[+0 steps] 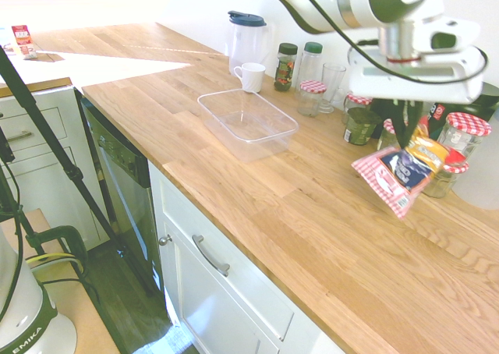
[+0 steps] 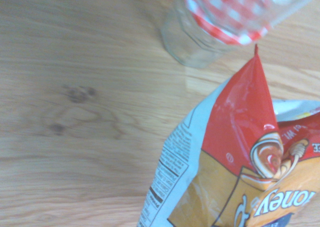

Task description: Put the chip bag into the container

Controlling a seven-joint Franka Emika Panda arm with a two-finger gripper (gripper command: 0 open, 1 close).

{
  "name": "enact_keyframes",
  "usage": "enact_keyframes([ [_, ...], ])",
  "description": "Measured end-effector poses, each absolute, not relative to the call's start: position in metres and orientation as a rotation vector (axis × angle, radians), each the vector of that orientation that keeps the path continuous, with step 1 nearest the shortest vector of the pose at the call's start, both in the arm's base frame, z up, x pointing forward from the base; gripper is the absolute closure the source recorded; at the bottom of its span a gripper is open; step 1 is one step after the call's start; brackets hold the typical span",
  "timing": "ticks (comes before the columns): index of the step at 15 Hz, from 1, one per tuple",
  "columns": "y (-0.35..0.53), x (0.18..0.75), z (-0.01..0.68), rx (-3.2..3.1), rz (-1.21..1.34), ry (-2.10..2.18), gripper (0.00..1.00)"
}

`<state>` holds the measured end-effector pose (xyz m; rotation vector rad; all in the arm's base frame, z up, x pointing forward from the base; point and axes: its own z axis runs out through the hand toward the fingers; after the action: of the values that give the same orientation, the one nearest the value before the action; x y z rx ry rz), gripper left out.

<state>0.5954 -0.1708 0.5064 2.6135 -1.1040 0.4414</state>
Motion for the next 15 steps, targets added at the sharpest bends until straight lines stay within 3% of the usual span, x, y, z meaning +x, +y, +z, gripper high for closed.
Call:
enact_keyframes([
  [8,0.138,0.583,0.535,2.611,0.487,-0.920,1.00],
  [15,0.225,0.627,0.463,2.600,0.389,-0.889,1.00],
])
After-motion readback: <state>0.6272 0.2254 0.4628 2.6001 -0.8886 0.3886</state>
